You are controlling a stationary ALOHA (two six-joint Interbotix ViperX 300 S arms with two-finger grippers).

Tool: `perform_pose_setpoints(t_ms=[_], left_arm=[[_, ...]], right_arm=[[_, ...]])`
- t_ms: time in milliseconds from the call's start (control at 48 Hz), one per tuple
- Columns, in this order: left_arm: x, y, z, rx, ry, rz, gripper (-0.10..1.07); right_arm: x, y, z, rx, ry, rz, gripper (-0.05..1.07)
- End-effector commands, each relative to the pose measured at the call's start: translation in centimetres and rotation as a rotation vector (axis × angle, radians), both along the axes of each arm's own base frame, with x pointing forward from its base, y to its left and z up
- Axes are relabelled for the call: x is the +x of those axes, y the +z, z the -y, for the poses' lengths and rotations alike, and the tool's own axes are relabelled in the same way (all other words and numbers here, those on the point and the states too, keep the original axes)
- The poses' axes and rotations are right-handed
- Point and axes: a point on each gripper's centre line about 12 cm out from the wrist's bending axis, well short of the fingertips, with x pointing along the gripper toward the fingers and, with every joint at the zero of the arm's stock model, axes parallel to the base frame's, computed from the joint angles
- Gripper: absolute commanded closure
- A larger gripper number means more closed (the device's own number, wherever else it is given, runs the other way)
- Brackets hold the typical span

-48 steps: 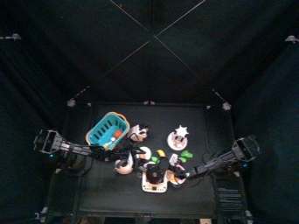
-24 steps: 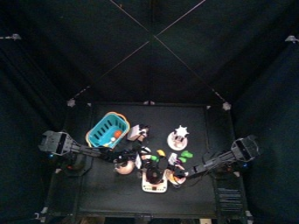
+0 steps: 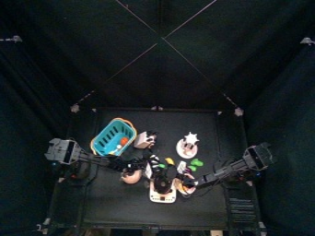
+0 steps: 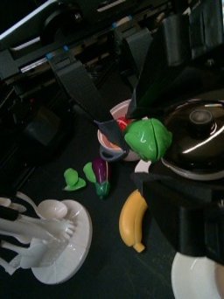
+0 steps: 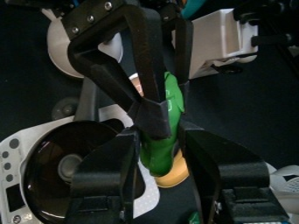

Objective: Hand over pea to other hand

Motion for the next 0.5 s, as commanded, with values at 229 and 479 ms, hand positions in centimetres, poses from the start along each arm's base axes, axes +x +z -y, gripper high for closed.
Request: perform_pose_setpoints(t_ms=[229,479], left_arm=[[0.42,1.2,-0.34,-0.002,0.012,0.037,0.38],[0.29,1.25,-0.44,-0.004,0.016,0.038,0.4]], right_arm=[[0.39,0.94,0.05,0.008,-0.006,0.028,0.47],[0.44,1.03,0.03,0.011,-0.007,0.03,0.36]])
